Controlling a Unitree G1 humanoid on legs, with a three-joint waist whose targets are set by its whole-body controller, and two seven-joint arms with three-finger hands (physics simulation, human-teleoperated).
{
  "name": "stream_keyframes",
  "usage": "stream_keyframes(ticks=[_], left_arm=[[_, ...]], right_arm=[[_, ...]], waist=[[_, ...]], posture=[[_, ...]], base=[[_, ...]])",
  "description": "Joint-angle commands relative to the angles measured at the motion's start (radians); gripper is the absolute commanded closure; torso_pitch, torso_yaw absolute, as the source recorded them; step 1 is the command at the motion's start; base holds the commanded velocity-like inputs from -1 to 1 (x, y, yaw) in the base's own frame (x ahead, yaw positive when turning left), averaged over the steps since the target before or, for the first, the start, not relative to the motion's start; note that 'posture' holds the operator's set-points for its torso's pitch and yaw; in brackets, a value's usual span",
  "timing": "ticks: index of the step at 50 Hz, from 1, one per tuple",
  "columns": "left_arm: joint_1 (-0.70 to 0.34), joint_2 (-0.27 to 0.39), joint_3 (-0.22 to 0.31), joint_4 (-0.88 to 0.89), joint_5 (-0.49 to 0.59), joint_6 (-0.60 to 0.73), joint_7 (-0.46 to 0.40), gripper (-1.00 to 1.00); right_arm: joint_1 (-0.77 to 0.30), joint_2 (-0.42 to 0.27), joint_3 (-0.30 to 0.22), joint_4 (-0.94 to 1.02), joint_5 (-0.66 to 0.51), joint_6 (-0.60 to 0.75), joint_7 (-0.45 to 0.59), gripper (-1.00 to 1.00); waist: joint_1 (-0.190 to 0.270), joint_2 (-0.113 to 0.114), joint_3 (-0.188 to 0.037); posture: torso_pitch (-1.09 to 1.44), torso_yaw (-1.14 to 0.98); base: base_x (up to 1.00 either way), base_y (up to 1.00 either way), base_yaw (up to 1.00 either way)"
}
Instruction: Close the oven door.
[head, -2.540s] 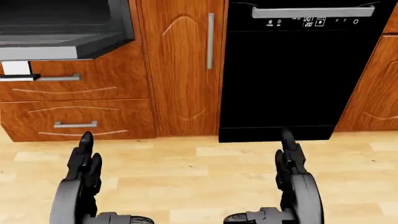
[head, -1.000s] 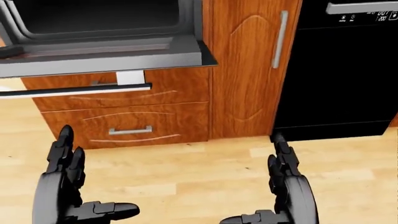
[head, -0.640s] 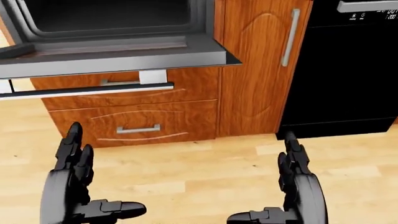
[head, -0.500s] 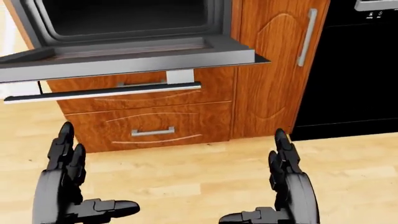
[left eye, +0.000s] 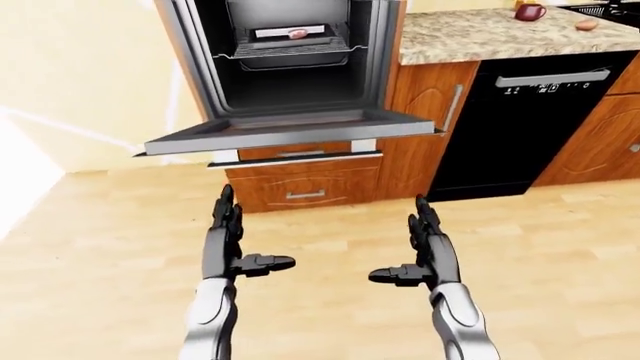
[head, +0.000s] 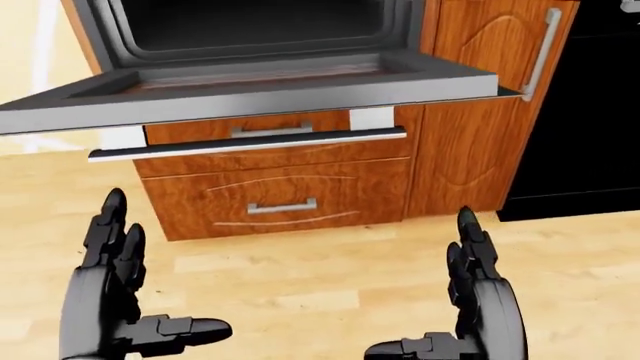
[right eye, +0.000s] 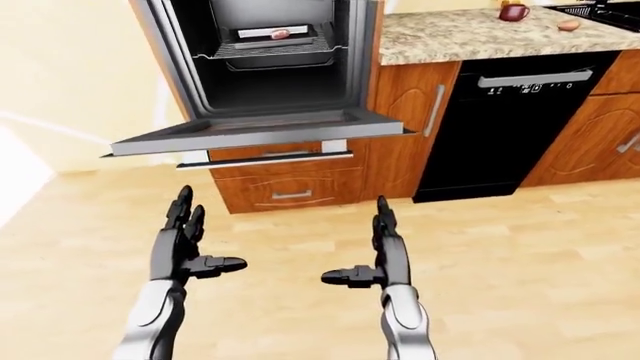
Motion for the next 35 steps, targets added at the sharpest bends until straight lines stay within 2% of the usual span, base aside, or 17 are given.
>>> stream_keyframes(ticks=[1,2,4,6,12,16,17,18,20,22,24,26,27,28,29,31,35], left_arm=[[-0.014,0.009,0.012,-0.028,0.000,-0.024,0.005,-1.00],[-0.015,0.009,0.013,-0.028,0.000,-0.024,0.005,-1.00],[-0.015,0.009,0.012,-0.029,-0.001,-0.023,0.005,-1.00],[-0.016,0.009,0.013,-0.027,-0.001,-0.024,0.004,-1.00],[-0.024,0.012,0.016,-0.022,-0.004,-0.022,0.005,-1.00],[-0.023,0.012,0.015,-0.021,-0.004,-0.022,0.005,-1.00],[-0.025,0.012,0.016,-0.016,-0.003,-0.025,0.006,-1.00],[-0.025,0.013,0.017,-0.016,-0.004,-0.024,0.007,-1.00],[-0.027,0.013,0.017,-0.004,-0.003,-0.034,0.006,-1.00],[-0.026,0.013,0.017,-0.007,-0.003,-0.033,0.006,-1.00],[-0.028,0.015,0.018,-0.007,-0.003,-0.031,0.006,-1.00],[-0.030,0.016,0.020,0.001,-0.003,-0.035,0.006,-1.00],[-0.031,0.016,0.020,-0.001,-0.004,-0.030,0.006,-1.00],[-0.030,0.017,0.020,-0.001,-0.004,-0.032,0.006,-1.00],[-0.030,0.016,0.019,-0.003,-0.003,-0.031,0.007,-1.00],[-0.030,0.017,0.020,-0.003,-0.002,-0.032,0.006,-1.00],[-0.035,0.018,0.022,0.004,-0.004,-0.034,0.006,-1.00]], right_arm=[[-0.017,0.004,0.009,-0.030,0.003,-0.028,0.006,-1.00],[-0.018,0.004,0.009,-0.029,0.003,-0.028,0.006,-1.00],[-0.018,0.004,0.009,-0.028,0.003,-0.028,0.007,-1.00],[-0.018,0.004,0.008,-0.030,0.004,-0.028,0.007,-1.00],[-0.022,0.005,0.009,-0.023,0.004,-0.030,0.006,-1.00],[-0.022,0.005,0.009,-0.020,0.005,-0.032,0.007,-1.00],[-0.022,0.004,0.008,-0.014,0.005,-0.036,0.007,-1.00],[-0.022,0.004,0.008,-0.015,0.005,-0.035,0.007,-1.00],[-0.020,0.003,0.007,-0.015,0.005,-0.035,0.007,-1.00],[-0.021,0.003,0.006,-0.015,0.005,-0.035,0.007,-1.00],[-0.021,0.002,0.004,0.002,0.005,-0.048,0.009,-1.00],[-0.018,0.001,0.003,0.001,0.006,-0.047,0.009,-1.00],[-0.017,0.001,0.003,-0.002,0.006,-0.046,0.009,-1.00],[-0.017,0.001,0.003,-0.001,0.006,-0.046,0.009,-1.00],[-0.017,0.001,0.003,-0.001,0.006,-0.046,0.009,-1.00],[-0.017,0.002,0.003,0.001,0.006,-0.048,0.009,-1.00],[-0.017,0.002,0.003,0.001,0.006,-0.048,0.009,-1.00]], waist=[[0.007,0.045,-0.030],[0.014,0.000,-0.022],[0.021,-0.006,-0.013],[0.020,-0.028,-0.017],[0.016,-0.090,-0.002],[0.011,-0.148,-0.009],[-0.003,-0.110,-0.008],[0.006,-0.130,-0.012],[0.002,-0.131,-0.023],[0.005,-0.117,-0.021],[0.002,-0.088,-0.009],[0.000,-0.049,-0.007],[0.000,-0.019,-0.012],[0.004,0.031,-0.027],[0.009,0.010,-0.031],[0.016,-0.007,-0.013],[0.018,-0.051,-0.012]], posture=[[0.00,0.00],[0.00,0.00],[0.00,0.00],[0.00,0.00],[0.00,0.00],[0.00,0.00],[0.00,0.00],[0.00,0.00],[0.00,0.00],[0.00,0.00],[0.00,0.00],[0.00,0.00],[0.00,0.00],[0.00,0.00],[0.00,0.00],[0.00,0.00],[0.00,0.00]], base=[[0.00,0.41,0.00],[0.00,0.41,0.00],[0.00,0.41,0.00],[0.00,0.41,0.00],[0.00,0.41,0.00],[0.00,0.41,0.00],[0.00,0.41,0.00],[0.00,0.41,0.00],[0.00,0.41,0.00],[0.00,0.41,0.00],[0.00,0.41,0.00],[0.00,0.41,0.00],[0.00,0.42,0.00],[0.00,0.41,0.00],[0.00,0.41,0.00],[0.00,0.41,0.00],[0.00,0.41,0.00]])
